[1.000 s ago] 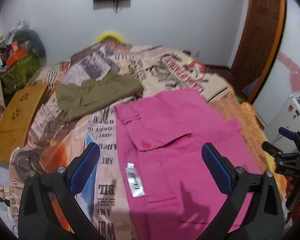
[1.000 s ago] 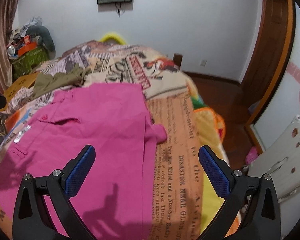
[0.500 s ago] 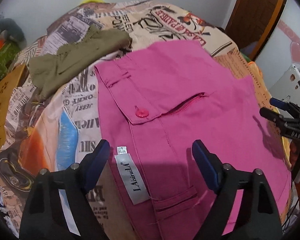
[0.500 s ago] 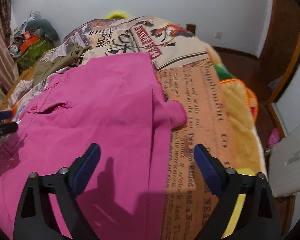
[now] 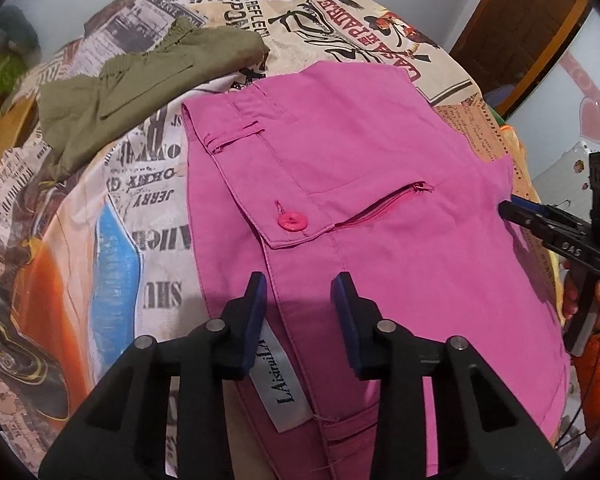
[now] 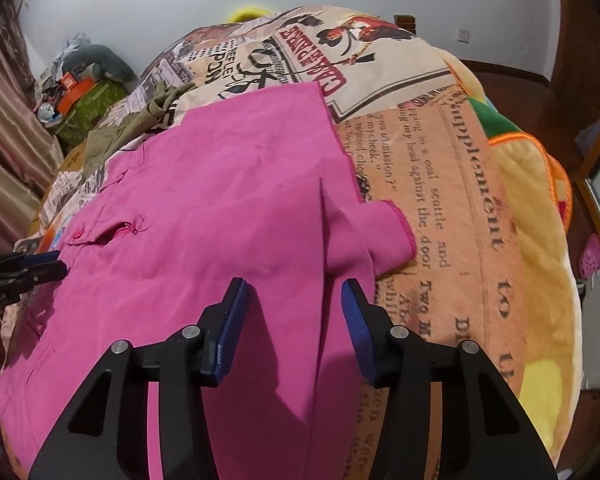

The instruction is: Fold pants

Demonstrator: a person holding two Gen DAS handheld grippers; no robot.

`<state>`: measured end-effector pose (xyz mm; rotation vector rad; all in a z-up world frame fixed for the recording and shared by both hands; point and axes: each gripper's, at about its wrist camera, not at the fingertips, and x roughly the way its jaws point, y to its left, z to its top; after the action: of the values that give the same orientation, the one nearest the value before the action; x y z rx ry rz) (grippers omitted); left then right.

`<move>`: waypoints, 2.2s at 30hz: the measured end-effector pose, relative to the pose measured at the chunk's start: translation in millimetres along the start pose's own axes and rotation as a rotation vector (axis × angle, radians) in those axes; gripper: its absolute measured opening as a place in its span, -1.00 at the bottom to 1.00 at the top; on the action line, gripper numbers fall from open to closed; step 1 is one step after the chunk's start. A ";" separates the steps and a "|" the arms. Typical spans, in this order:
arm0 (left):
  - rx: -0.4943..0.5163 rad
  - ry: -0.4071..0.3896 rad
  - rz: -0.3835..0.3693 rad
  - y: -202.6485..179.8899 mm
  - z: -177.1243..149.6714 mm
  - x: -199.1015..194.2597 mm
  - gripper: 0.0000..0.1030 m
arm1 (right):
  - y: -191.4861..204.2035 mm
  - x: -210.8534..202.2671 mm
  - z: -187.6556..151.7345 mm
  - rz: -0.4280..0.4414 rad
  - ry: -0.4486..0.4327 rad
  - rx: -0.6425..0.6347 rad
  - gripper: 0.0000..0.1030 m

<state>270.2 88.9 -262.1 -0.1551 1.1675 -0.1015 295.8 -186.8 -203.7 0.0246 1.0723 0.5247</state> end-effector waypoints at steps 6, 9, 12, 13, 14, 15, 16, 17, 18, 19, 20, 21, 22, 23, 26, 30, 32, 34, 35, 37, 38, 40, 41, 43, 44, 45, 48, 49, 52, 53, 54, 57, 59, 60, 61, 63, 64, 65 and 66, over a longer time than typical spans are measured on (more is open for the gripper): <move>-0.073 0.047 -0.069 13.5 8.8 8.2 -0.59 | -1.3 14.3 3.9 0.018 0.015 0.012 -0.19; -0.091 0.068 -0.092 16.0 12.5 12.0 -0.85 | -0.5 14.1 4.4 0.009 0.016 -0.011 -0.42; -0.043 0.075 -0.062 8.1 12.5 12.9 -0.89 | 0.7 14.0 4.4 0.004 0.019 -0.030 -0.67; -0.020 0.073 -0.042 4.7 11.9 12.1 -0.91 | 1.4 13.8 4.0 0.000 0.017 -0.040 -0.74; 0.004 0.069 -0.017 0.3 10.8 11.0 -0.92 | 2.7 13.9 3.6 -0.002 0.017 -0.049 -0.80; 0.021 0.066 0.000 -1.5 10.4 11.0 -0.94 | 5.3 14.1 3.0 -0.006 0.017 -0.064 -0.83; 0.039 0.065 0.021 -3.5 9.4 10.5 -0.94 | 9.2 13.9 1.4 -0.029 0.011 -0.089 -0.84; 0.054 0.066 0.035 -5.3 8.4 10.2 -0.94 | 12.6 15.5 1.0 -0.044 0.011 -0.105 -0.85; 0.070 0.067 0.046 -6.0 6.6 9.5 -0.94 | 15.2 16.5 0.0 -0.062 0.012 -0.126 -0.85; 0.081 0.066 0.054 -6.5 5.0 8.8 -0.93 | 16.6 17.0 0.1 -0.073 0.017 -0.138 -0.86; 0.086 0.065 0.057 -5.8 3.7 8.0 -0.93 | 16.4 16.5 0.6 -0.076 0.023 -0.142 -0.86; 0.087 0.061 0.061 -4.9 2.3 6.9 -0.93 | 15.9 15.6 0.8 -0.076 0.025 -0.140 -0.86; 0.084 0.058 0.061 -2.9 0.5 5.8 -0.92 | 14.2 14.6 1.1 -0.074 0.030 -0.134 -0.86; 0.079 0.054 0.060 -1.9 -0.7 5.1 -0.92 | 12.7 13.6 0.6 -0.073 0.031 -0.129 -0.86; 0.081 0.046 0.074 -3.4 -2.4 7.7 -0.92 | 9.4 11.1 -3.4 -0.086 0.029 -0.113 -0.88; 0.120 0.039 0.123 -12.4 -4.5 10.7 -0.91 | 6.3 10.7 -6.0 -0.118 0.037 -0.100 -0.88; 0.123 0.038 0.127 -12.3 -4.8 10.9 -0.90 | 6.5 9.6 -7.5 -0.125 0.044 -0.104 -0.88; 0.109 0.040 0.115 -9.2 -4.1 10.7 -0.88 | 4.5 9.0 -8.0 -0.155 0.051 -0.103 -0.89; 0.100 0.039 0.106 -7.4 -3.8 10.4 -0.88 | 3.2 7.7 -8.5 -0.166 0.053 -0.101 -0.89; 0.085 0.034 0.085 -3.9 -4.5 9.6 -0.88 | -2.2 1.1 -9.3 -0.138 0.056 -0.073 -0.89; 0.077 0.032 0.076 -2.3 -4.6 9.2 -0.88 | -5.4 -4.7 -9.4 -0.115 0.047 -0.047 -0.89; 0.059 0.031 0.064 -0.4 -4.7 9.0 -0.88 | -9.4 -19.1 -7.0 -0.081 0.007 -0.013 -0.86; 0.055 0.032 0.064 -0.5 -4.6 9.0 -0.88 | -9.8 -25.7 -3.8 -0.081 -0.014 -0.010 -0.83; 0.056 0.030 0.071 -2.3 -4.5 9.3 -0.88 | -8.7 -32.0 4.3 -0.088 -0.047 -0.013 -0.58; 0.060 0.028 0.077 -3.6 -4.9 9.3 -0.88 | -7.1 -32.2 7.6 -0.088 -0.056 -0.015 -0.50; 0.065 0.025 0.085 -5.0 -5.6 9.2 -0.88 | -5.3 -29.2 14.4 -0.088 -0.059 -0.018 -0.40; 0.074 0.019 0.093 -6.4 -6.5 9.1 -0.88 | 2.1 -12.8 25.3 -0.080 -0.048 -0.031 -0.39; 0.073 0.019 0.091 -5.9 -6.5 9.0 -0.88 | 4.5 -2.6 28.1 -0.081 -0.031 -0.038 -0.39; 0.073 0.019 0.079 -4.0 -6.1 9.1 -0.87 | 2.7 30.5 28.2 -0.132 0.036 -0.046 -0.40; 0.073 0.019 0.076 -3.3 -6.1 9.1 -0.87 | -0.9 32.9 28.1 -0.121 0.036 -0.032 -0.40; 0.073 0.017 0.073 -3.1 -6.2 9.1 -0.86 | -7.7 33.7 28.2 -0.102 0.028 0.003 -0.39; 0.077 0.011 0.074 -4.0 -6.4 10.0 -0.85 | -14.8 29.4 27.1 -0.101 0.036 0.026 -0.39; 0.076 0.009 0.074 -4.2 -6.1 10.3 -0.85 | -16.1 25.8 23.2 -0.167 0.036 -0.005 -0.39; 0.072 0.009 0.072 -3.8 -5.8 10.2 -0.85 | -18.4 24.7 20.6 -0.179 0.043 -0.014 -0.39; 0.069 0.008 0.068 -3.1 -5.6 9.9 -0.85 | -22.0 22.8 18.2 -0.181 0.052 -0.013 -0.39; 0.060 0.006 0.060 -1.3 -5.9 7.2 -0.85 | -24.8 17.9 15.8 -0.183 0.062 -0.011 -0.39; 0.057 0.004 0.055 -0.7 -6.3 5.1 -0.85 | -24.9 15.0 14.1 -0.205 0.073 -0.021 -0.39; 0.055 0.002 0.050 -0.2 -7.0 2.4 -0.85 | -24.4 12.7 11.8 -0.219 0.089 -0.034 -0.39; 0.054 0.000 0.049 0.6 -7.6 -1.0 -0.85 | -24.4 10.0 8.6 -0.219 0.097 -0.041 -0.39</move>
<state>262.8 89.2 -264.3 -0.0785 1.1669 -0.0895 316.3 -202.0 -214.4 -0.1548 1.1424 0.3524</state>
